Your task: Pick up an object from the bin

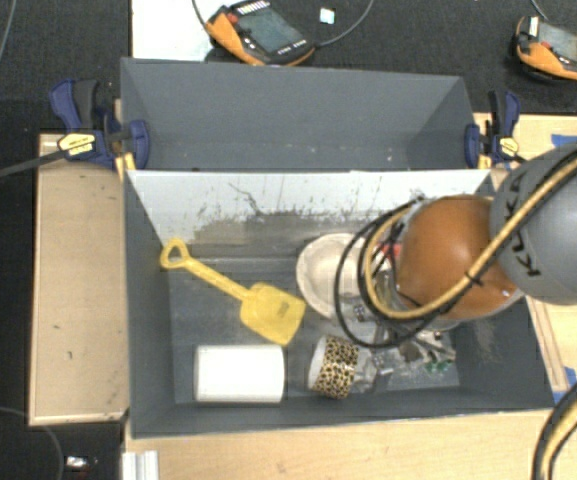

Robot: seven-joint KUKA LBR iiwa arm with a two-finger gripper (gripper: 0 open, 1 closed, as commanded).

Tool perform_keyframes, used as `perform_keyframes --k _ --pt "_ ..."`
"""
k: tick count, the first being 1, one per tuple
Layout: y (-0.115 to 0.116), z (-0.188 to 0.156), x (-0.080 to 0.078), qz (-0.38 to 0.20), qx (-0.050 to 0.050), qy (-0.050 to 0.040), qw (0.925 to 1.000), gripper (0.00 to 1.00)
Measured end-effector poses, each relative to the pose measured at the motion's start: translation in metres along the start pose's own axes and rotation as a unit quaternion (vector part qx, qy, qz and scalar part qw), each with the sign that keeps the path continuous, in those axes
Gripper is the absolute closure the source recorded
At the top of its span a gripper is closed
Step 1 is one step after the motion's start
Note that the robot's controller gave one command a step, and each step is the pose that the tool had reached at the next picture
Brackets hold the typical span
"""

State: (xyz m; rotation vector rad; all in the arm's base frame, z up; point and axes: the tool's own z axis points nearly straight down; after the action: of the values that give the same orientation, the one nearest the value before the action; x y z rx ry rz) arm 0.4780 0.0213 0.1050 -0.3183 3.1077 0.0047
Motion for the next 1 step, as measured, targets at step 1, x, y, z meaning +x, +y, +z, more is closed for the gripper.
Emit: perform_keyframes --k 1 --pt "0.0518 0.005 -0.0091 0.124 0.0 0.0037 0.9923 0.0"
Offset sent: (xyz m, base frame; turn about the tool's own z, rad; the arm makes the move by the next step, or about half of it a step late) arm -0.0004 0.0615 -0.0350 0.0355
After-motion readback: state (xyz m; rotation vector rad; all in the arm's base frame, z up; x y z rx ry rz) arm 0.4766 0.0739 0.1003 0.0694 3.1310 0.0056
